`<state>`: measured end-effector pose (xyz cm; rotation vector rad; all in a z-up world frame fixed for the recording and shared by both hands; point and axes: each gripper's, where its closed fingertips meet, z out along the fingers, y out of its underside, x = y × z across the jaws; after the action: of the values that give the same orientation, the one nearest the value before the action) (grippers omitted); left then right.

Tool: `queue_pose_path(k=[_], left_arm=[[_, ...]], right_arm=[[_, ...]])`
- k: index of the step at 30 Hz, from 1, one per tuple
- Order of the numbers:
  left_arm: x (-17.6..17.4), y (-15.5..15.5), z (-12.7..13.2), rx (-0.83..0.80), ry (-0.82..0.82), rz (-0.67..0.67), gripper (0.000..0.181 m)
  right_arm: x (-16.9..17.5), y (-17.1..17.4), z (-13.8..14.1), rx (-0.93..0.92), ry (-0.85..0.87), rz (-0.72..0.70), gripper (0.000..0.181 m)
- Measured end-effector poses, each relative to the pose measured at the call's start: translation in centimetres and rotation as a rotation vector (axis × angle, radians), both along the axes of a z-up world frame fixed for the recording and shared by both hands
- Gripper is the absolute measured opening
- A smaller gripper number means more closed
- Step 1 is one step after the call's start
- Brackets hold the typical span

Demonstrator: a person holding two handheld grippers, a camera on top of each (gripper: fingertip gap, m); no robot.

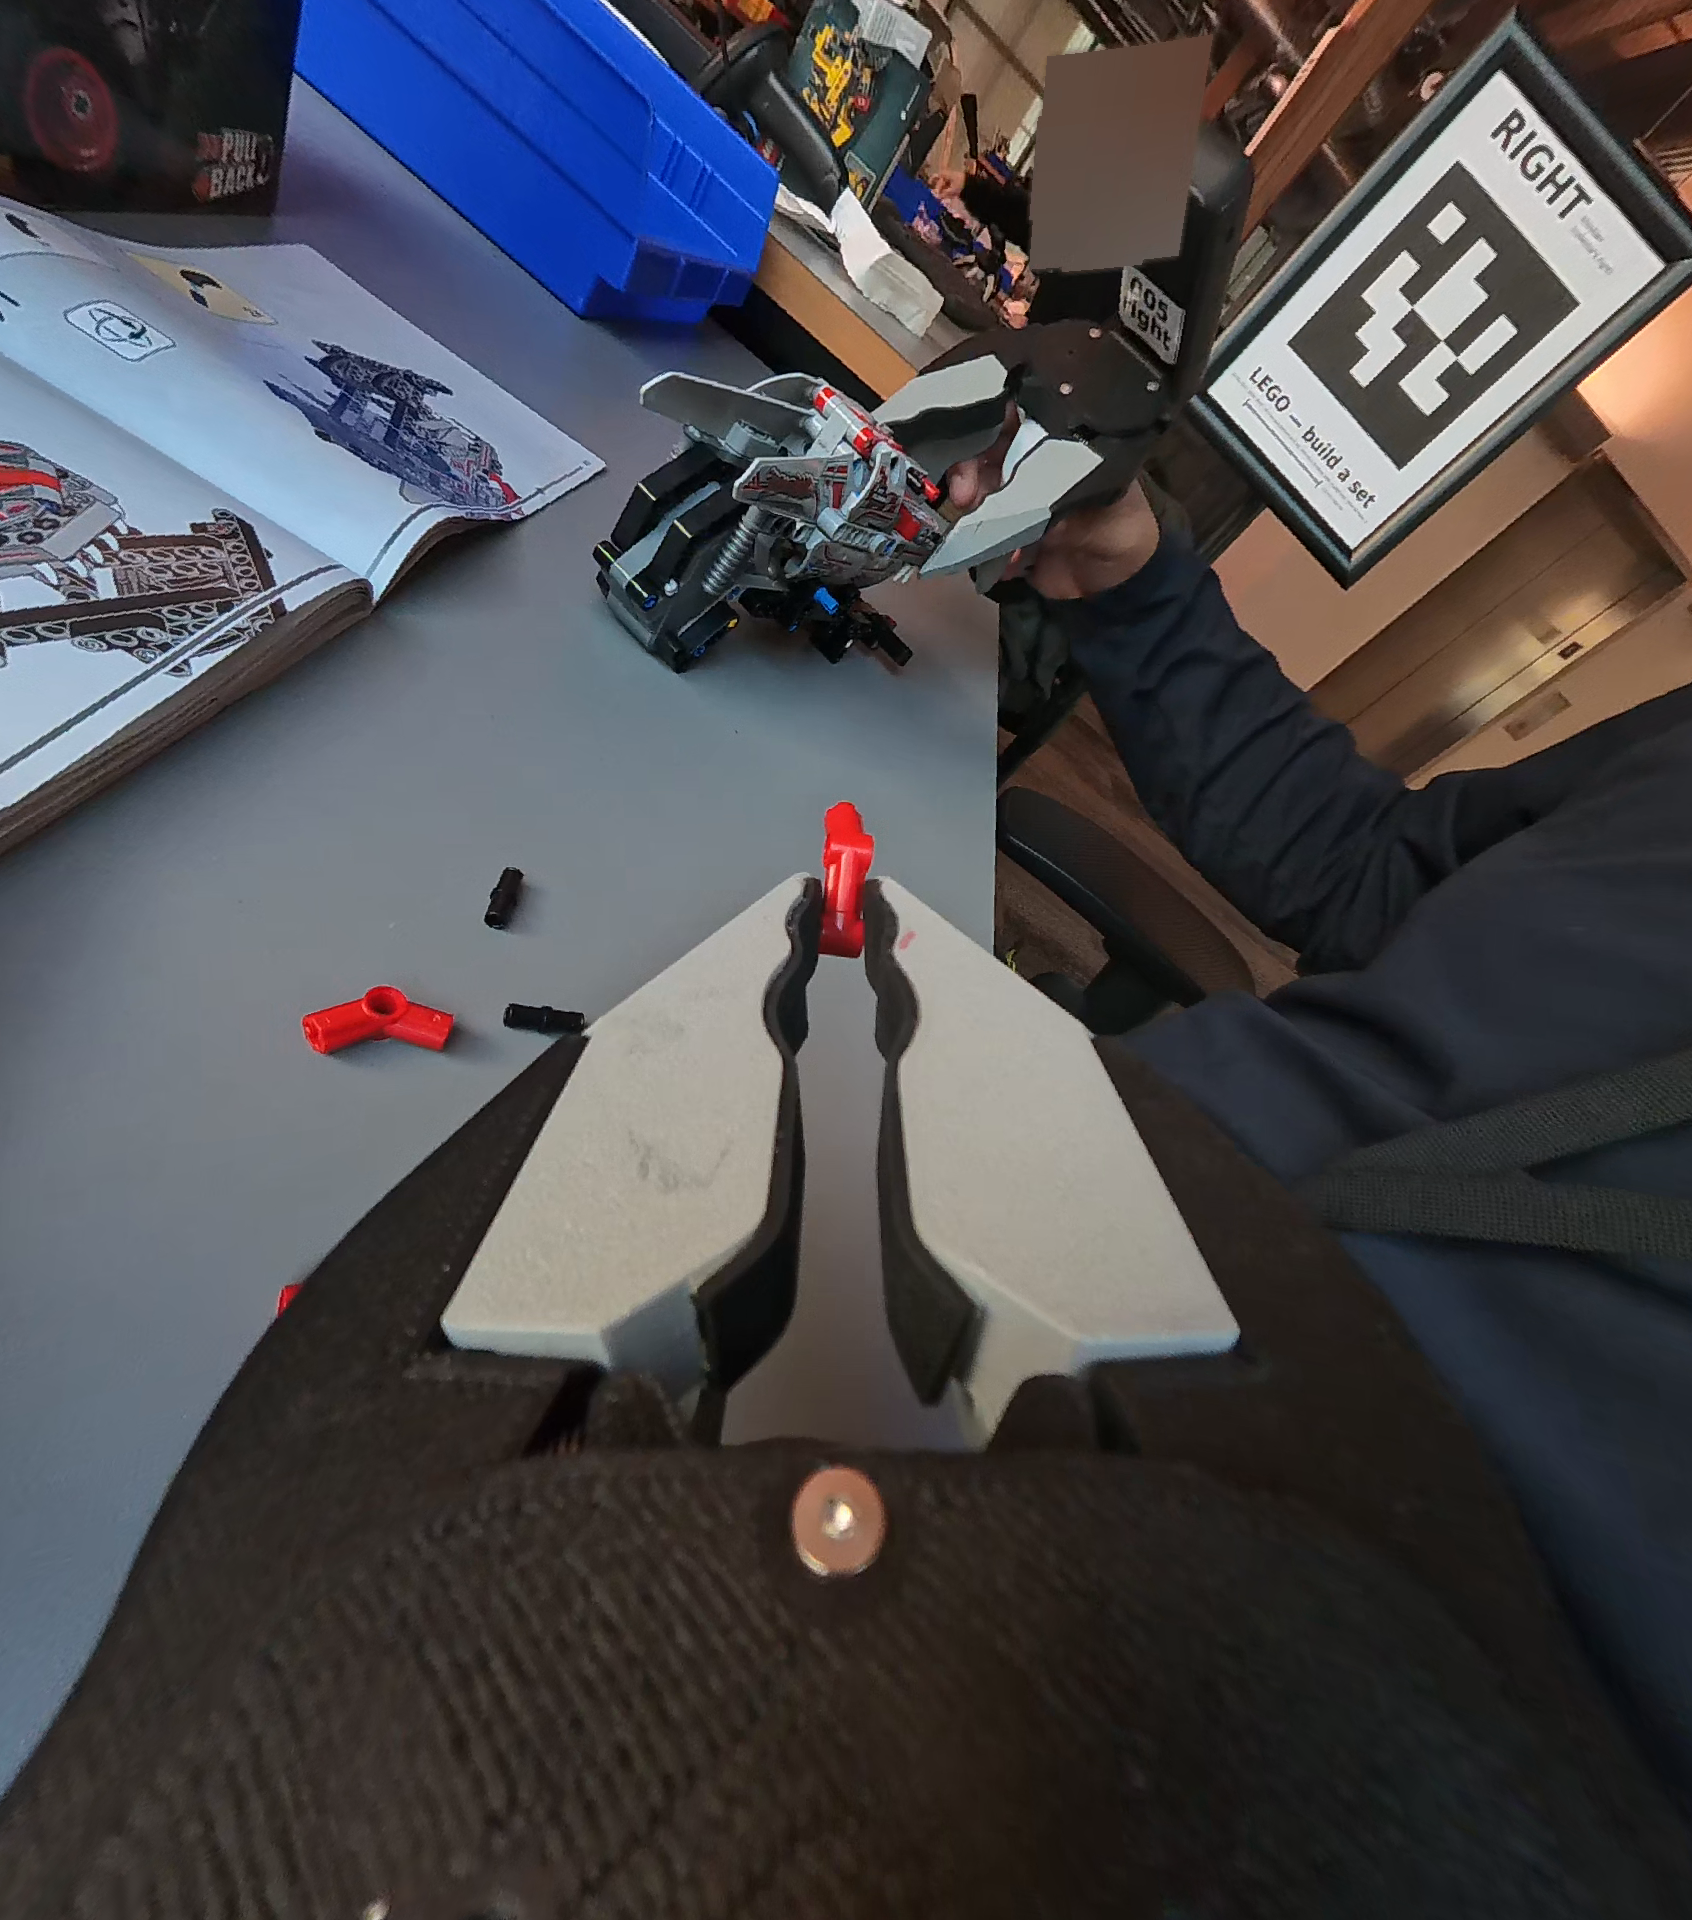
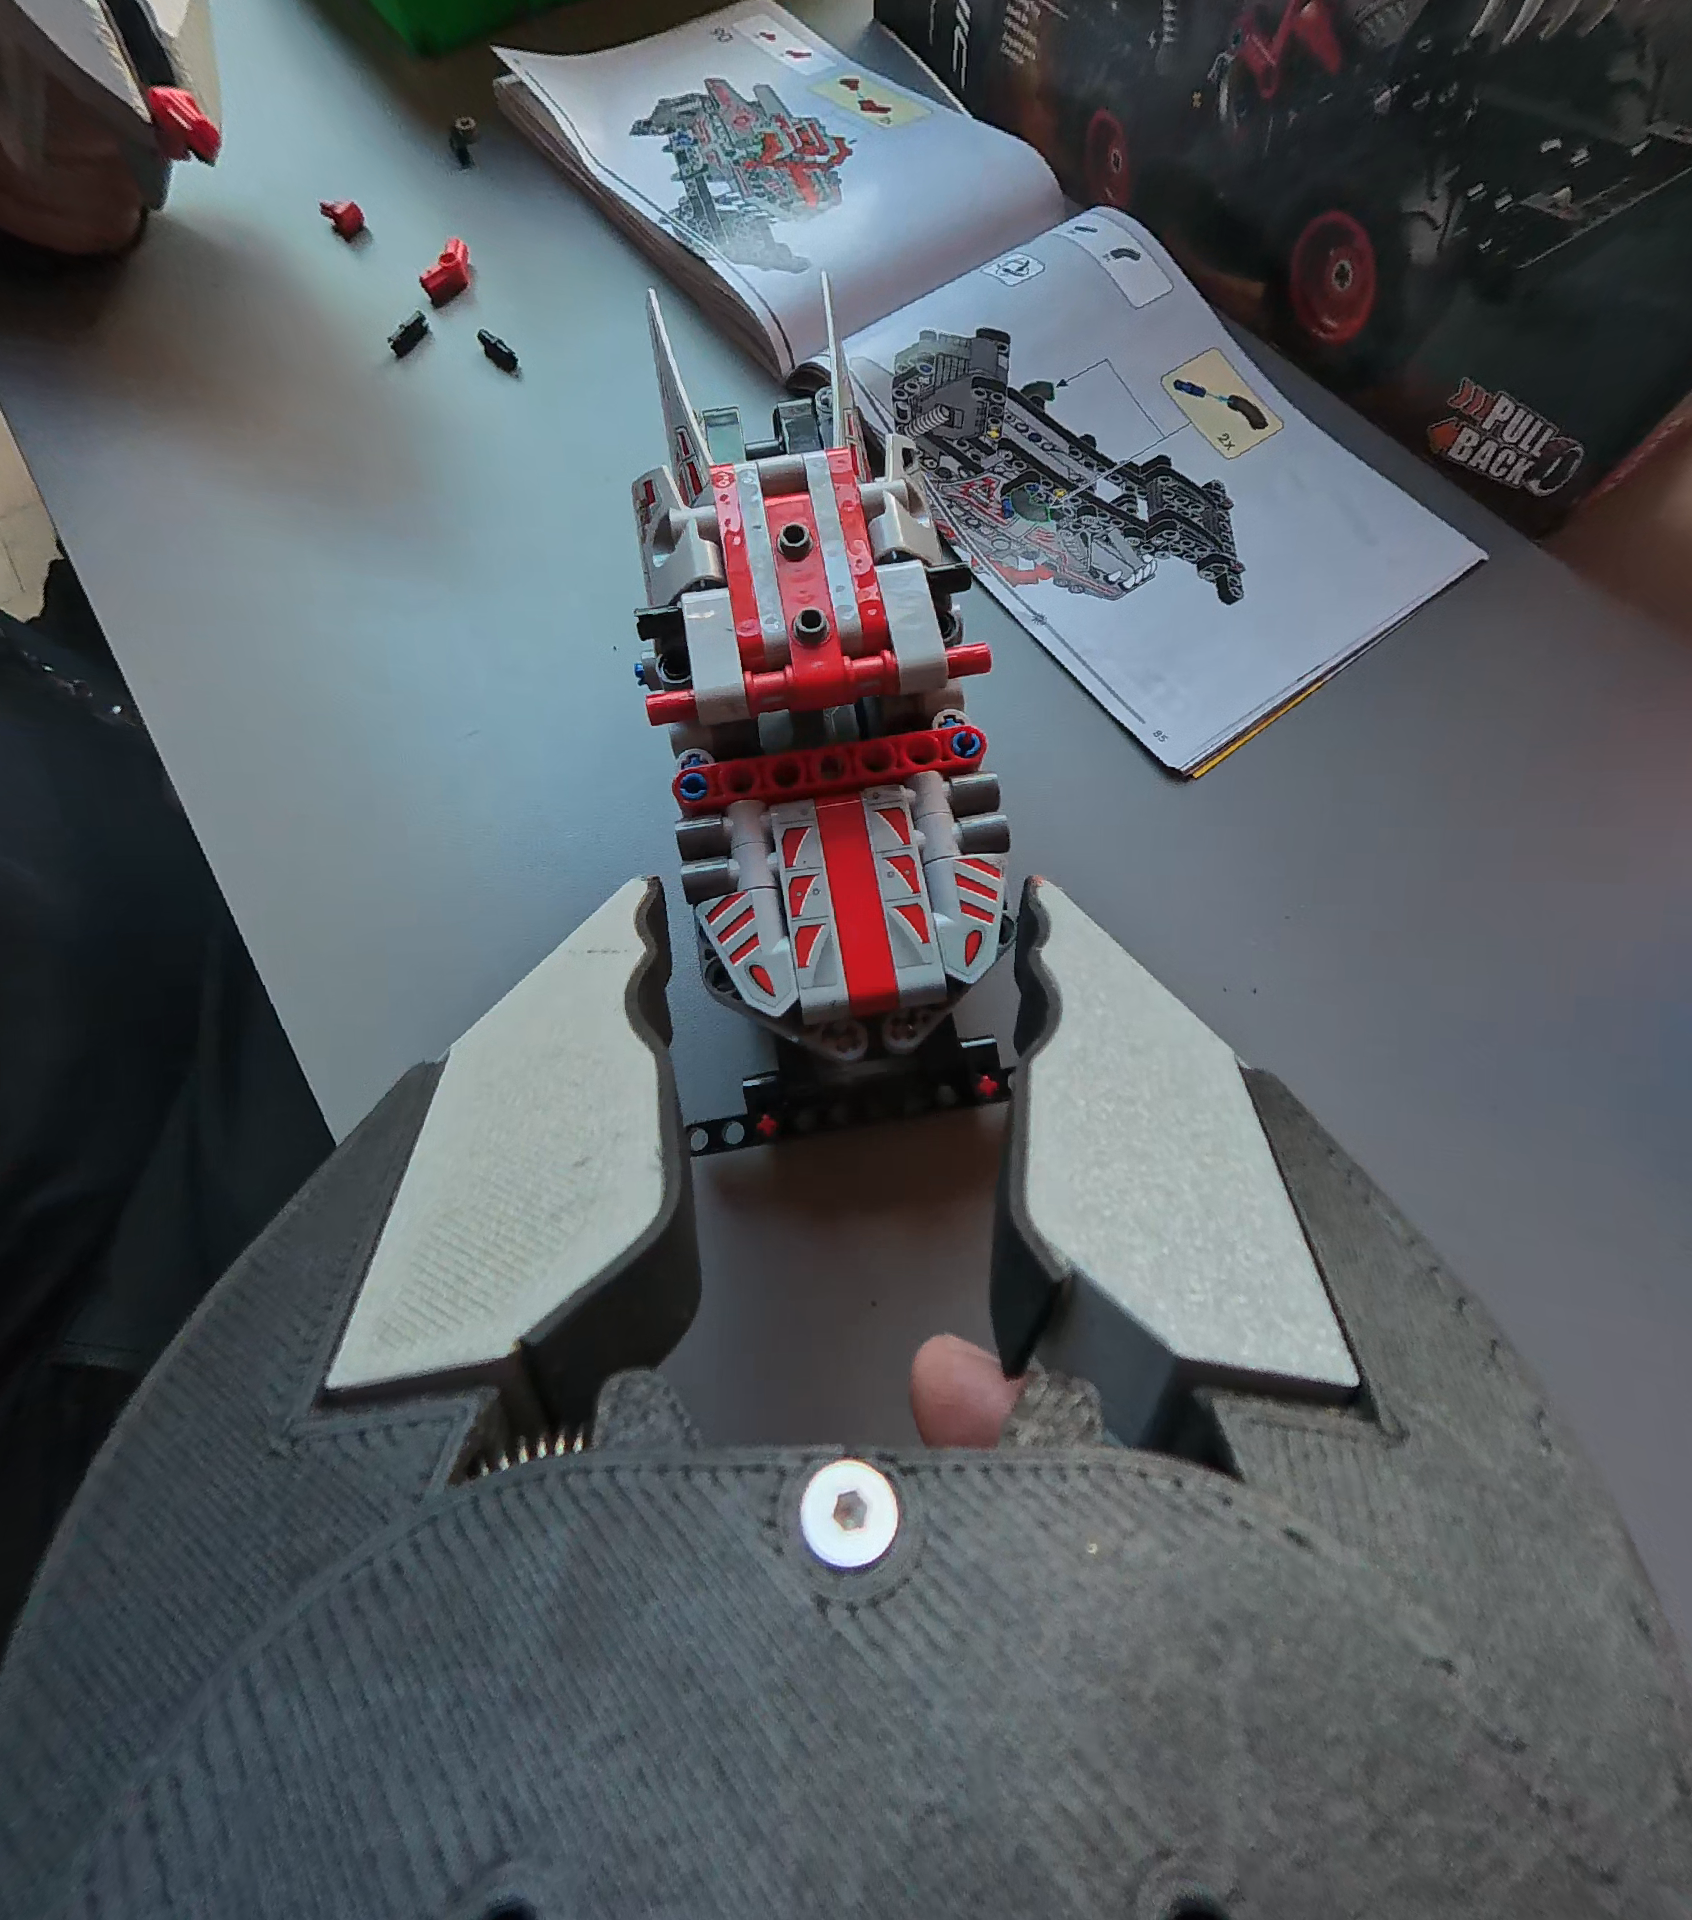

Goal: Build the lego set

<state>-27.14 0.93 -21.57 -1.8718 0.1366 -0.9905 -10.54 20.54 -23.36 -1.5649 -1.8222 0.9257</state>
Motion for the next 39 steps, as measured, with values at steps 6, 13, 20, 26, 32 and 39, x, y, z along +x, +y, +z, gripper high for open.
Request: queue_pose_path(k=[6, 13, 20, 26, 32, 39], left_arm=[[0.0, 0.0, 0.0, 0.0, 0.004, 0.001, 0.004], [0.0, 0.0, 0.0, 0.002, 0.001, 0.001, 0.004], [0.0, 0.0, 0.0, 0.001, 0.002, -0.001, 0.004], [0.0, 0.0, 0.0, 0.002, 0.003, 0.002, 0.004], [0.1, 0.0, 0.0, 0.002, 0.005, -0.001, 0.004], [0.1, 0.0, -0.1, 0.0, 0.017, 0.001, 0.004]], right_arm=[[0.0, 0.1, -0.1, 0.014, 0.004, 0.01, 0.062], [-0.3, 0.0, -0.2, 0.03, 0.006, 0.037, 0.06], [-0.5, 1.6, 0.0, 0.054, 0.009, -0.029, 0.058], [0.2, 1.5, 0.7, 0.026, 0.061, -0.044, 0.06], [2.4, 2.1, 2.3, -0.035, 0.177, -0.127, 0.059], [4.7, 1.8, 2.2, -0.09, 0.244, -0.176, 0.058]])
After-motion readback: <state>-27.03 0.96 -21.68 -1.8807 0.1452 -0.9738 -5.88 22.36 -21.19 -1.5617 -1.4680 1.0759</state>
